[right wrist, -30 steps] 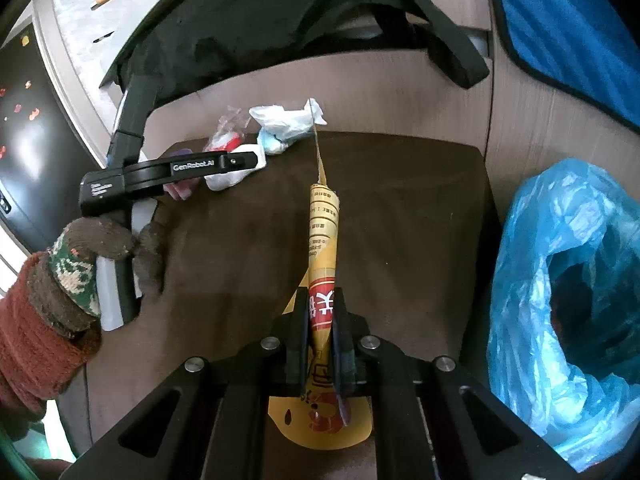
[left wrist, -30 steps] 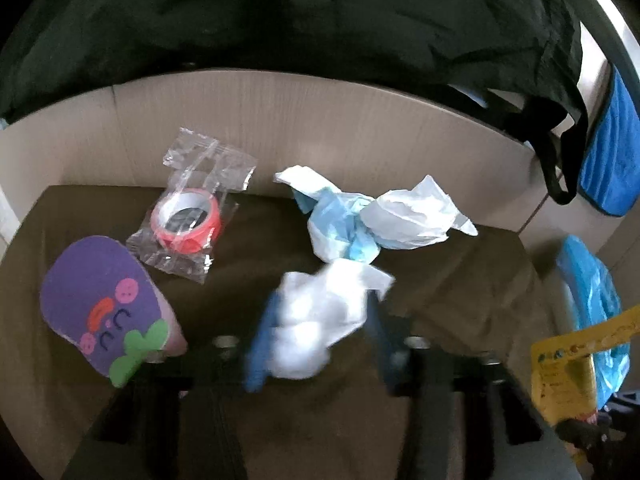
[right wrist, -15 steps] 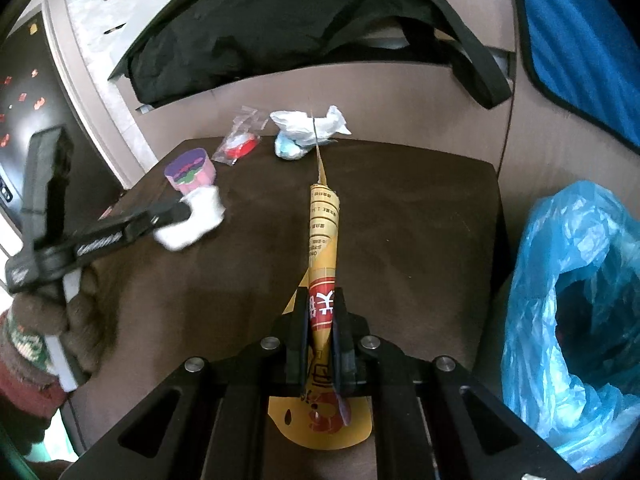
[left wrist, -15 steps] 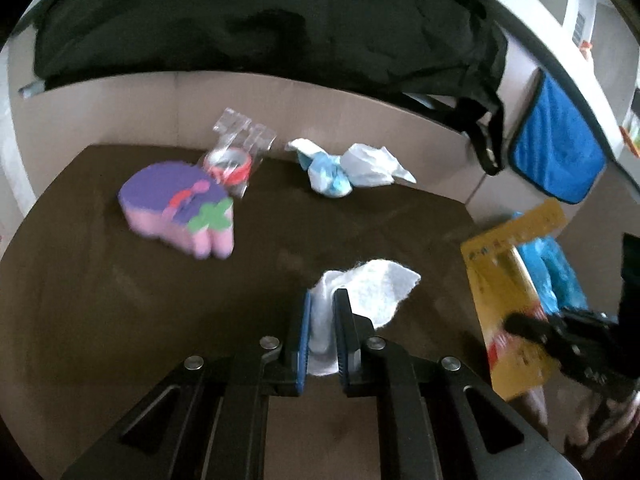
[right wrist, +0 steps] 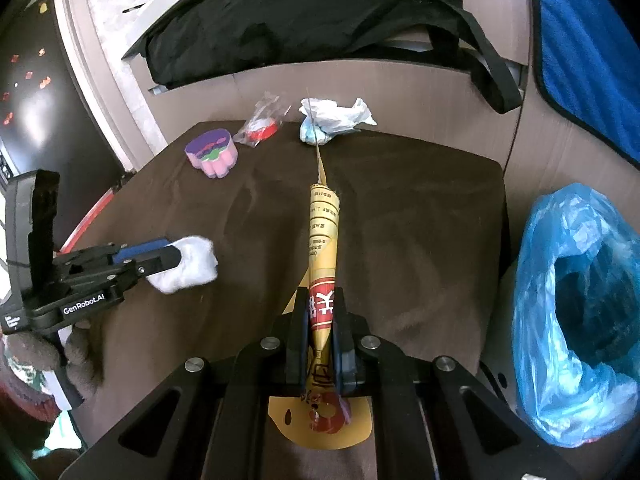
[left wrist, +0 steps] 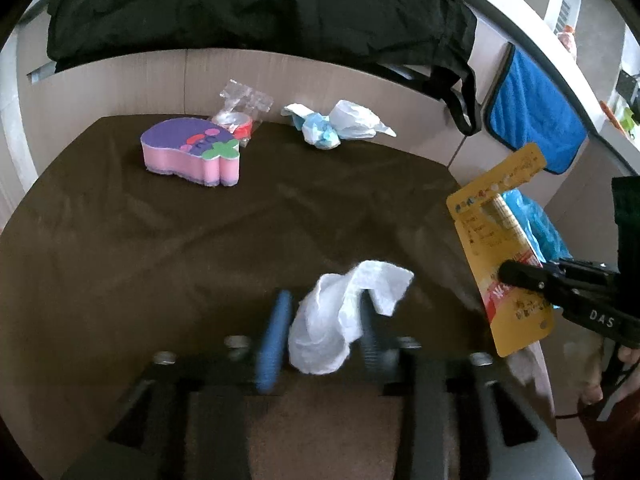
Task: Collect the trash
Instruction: 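Grasp the white tissue with the left tool and lift it, then carry tissue and yellow card over the bin and release both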
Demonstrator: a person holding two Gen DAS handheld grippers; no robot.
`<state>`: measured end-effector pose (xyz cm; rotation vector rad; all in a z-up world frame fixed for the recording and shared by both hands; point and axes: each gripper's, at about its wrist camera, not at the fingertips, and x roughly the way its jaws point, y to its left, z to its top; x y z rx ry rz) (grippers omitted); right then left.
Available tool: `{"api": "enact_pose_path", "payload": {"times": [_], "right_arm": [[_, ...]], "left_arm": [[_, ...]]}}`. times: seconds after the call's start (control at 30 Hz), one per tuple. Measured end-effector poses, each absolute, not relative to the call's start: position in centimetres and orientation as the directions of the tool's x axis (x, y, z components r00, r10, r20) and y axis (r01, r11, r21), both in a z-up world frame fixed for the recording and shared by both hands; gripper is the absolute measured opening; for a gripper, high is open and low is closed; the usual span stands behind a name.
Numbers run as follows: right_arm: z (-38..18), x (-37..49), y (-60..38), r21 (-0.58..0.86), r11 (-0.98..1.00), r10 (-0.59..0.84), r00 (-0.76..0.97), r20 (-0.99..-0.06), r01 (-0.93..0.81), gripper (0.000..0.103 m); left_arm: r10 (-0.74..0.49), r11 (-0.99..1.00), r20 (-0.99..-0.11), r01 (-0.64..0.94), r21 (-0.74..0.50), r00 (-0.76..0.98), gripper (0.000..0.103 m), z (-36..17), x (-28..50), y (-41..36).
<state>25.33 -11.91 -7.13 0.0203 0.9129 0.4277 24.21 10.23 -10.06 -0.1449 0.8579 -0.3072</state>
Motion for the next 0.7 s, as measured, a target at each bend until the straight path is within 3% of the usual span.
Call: {"api": "enact_pose_path", "payload": {"times": [0.03,0.47,0.5,0.63,0.7], "right_arm": [[-7.1,25.1,-12.0,0.194,0.917,0.365,0.535,-0.762,-0.348,0.009],[-8.2,24.5,-13.2,0.226,0.921,0.368,0.521,-0.77,-0.317,0.009],[-8.3,24.5,-13.3,0.228,0.922,0.367,0.521,-0.77,-0.314,0.009],[-8.2,24.6,-13.7,0.244,0.92,0.377,0.525,-0.763,-0.306,0.009],[-8.0,24.4,-13.9,0.247,0.92,0.379,0.532,-0.757,-0.304,0.009]], "left_arm": [[-0.324,0.946,-0.721,0.212,-0.246,0.612,0.051,-10.1,24.3,10.2],[-0.267,0.963,-0.774,0.191,-0.19,0.574,0.05,-11.2,25.4,8.8],[-0.265,0.964,-0.777,0.186,-0.192,0.571,0.049,-11.1,25.4,8.7],[-0.244,0.969,-0.78,0.176,-0.173,0.577,0.027,-10.7,25.2,8.4],[-0.239,0.97,-0.779,0.179,-0.165,0.58,0.024,-10.5,24.9,8.1]]}}
